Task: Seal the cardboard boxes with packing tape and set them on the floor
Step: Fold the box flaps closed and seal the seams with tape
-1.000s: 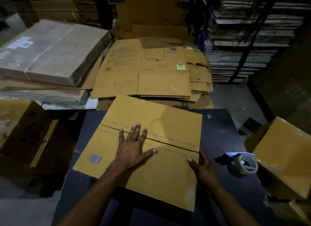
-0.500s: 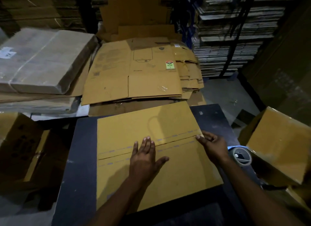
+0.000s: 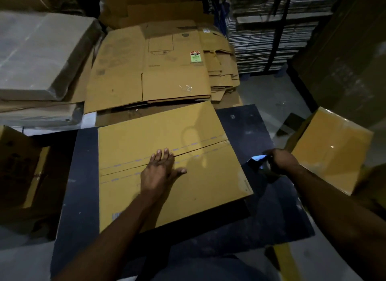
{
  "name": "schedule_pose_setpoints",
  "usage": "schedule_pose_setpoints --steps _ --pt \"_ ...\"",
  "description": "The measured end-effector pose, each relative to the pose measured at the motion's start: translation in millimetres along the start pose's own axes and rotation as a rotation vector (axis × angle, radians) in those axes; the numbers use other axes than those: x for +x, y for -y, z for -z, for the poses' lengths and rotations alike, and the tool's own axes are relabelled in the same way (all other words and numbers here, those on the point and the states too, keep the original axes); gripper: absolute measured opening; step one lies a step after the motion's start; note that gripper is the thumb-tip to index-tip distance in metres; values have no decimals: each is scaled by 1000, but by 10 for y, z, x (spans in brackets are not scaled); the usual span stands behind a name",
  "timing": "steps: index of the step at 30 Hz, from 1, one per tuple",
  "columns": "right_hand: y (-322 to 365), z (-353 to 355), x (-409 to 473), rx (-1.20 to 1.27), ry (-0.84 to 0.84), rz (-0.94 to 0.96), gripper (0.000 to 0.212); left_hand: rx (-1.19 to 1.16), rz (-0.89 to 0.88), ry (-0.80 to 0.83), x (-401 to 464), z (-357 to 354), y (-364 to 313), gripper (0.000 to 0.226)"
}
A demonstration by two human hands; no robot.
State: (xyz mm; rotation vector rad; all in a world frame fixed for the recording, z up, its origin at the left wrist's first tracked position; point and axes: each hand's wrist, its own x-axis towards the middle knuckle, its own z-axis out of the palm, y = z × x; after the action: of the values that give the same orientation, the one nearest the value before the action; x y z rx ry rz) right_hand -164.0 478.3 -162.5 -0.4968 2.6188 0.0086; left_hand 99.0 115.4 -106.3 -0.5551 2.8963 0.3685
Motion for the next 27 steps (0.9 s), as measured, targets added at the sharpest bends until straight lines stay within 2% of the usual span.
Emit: schedule_pose_setpoints --steps 2,4,7,10,13,15,17,20,23,27 --pt "37 14 -24 -50 -21 -4 33 -27 17 -7 -31 8 -10 87" --pt "128 109 -99 -78 -16 13 31 -56 31 1 -42 -28 12 89" --pt "246 378 -221 -95 -119 112 28 -63 19 7 -17 -51 47 95" --pt "458 780 -366 -42 -288 246 34 -29 -96 -20 -77 -53 134 82" --pt "847 1162 -493 109 -409 378 43 61 -214 -14 -250 -19 339 84" --pt "1269 1304 -595 168 -428 472 37 108 -179 2 -349 0 571 94" --pt "1716 1322 -662 174 -451 552 34 110 -40 -28 -455 12 903 103" --pt "2377 1297 -786 185 -310 557 35 36 97 -118 -668 25 1450 107" --pt "2937 1239 -866 175 -208 593 38 -31 35 -140 -770 -76 1661 100" --pt "3443 1248 -970 237 -128 683 54 -105 32 -249 -725 -177 1606 85"
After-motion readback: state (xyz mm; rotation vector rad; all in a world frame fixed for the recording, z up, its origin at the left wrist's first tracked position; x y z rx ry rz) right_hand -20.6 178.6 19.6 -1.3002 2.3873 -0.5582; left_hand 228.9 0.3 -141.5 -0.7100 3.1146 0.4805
